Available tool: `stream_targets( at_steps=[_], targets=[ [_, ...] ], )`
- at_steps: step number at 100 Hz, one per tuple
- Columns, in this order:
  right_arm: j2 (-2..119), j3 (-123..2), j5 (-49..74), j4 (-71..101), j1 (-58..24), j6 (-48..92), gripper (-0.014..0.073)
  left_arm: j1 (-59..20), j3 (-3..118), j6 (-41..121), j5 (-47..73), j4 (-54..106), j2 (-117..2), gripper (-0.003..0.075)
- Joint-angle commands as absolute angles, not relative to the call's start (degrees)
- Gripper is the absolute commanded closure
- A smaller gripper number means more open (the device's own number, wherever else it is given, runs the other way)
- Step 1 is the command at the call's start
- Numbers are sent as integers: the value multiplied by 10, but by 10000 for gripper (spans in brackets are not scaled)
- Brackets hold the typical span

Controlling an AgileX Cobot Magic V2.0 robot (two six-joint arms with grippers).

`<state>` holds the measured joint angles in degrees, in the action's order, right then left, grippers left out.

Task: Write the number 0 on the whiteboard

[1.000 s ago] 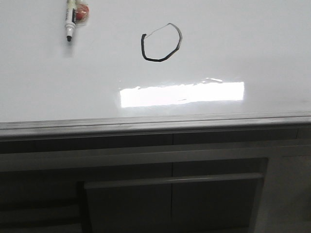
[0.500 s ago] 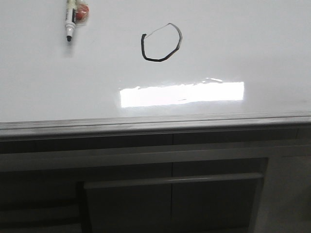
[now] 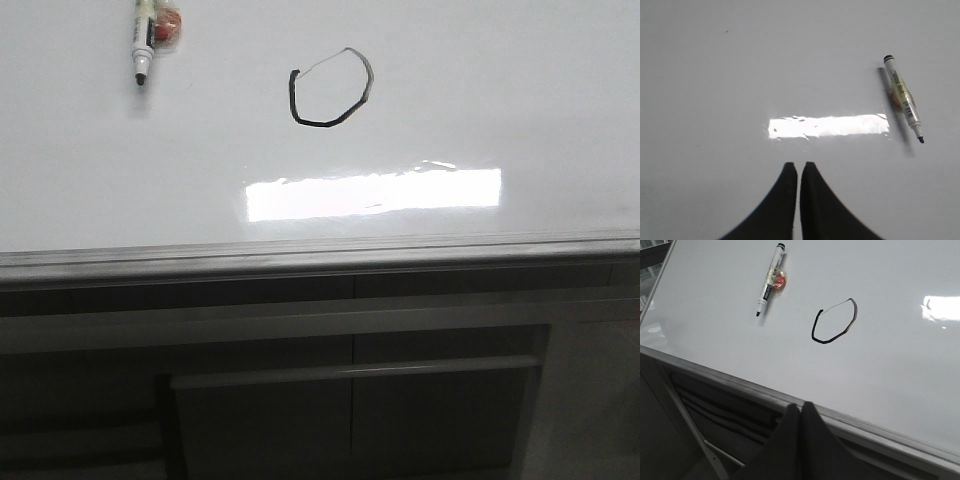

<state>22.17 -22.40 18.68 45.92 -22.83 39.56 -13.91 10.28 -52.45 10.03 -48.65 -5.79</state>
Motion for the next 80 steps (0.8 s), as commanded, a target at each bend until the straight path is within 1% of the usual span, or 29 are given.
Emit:
stream_targets(
  at_steps=[1,14,22,27,35,43,50,68,80],
  targets=[
    [226,-238,154,470,-225,401,662,-137,117,-520,64,-485,-64,740],
    [226,-238,154,470,-225,401,662,-137,112,-520,37,-481,-64,740],
    [226,-238,154,470,-225,401,662,-137,97,-497,22,-443,-64,740],
    [226,-238,154,470,-225,401,662,-137,88,-440,19,-370,-64,740],
    [226,-238,153,470,-225,401,662,-137,71,-285,13,-219,-64,740],
    [226,-238,153,470,-225,401,662,-137,49,-178,-6,-140,-61,740],
    [226,-238,153,470,-225,401,662,-137,32,-140,-15,-128,-53,740],
    [226,-238,153,470,-225,401,662,-129,-22,-137,-15,-115,-11,740],
    [226,-238,153,470,-225,401,662,-99,-20,-130,67,-103,13,740]
  ],
)
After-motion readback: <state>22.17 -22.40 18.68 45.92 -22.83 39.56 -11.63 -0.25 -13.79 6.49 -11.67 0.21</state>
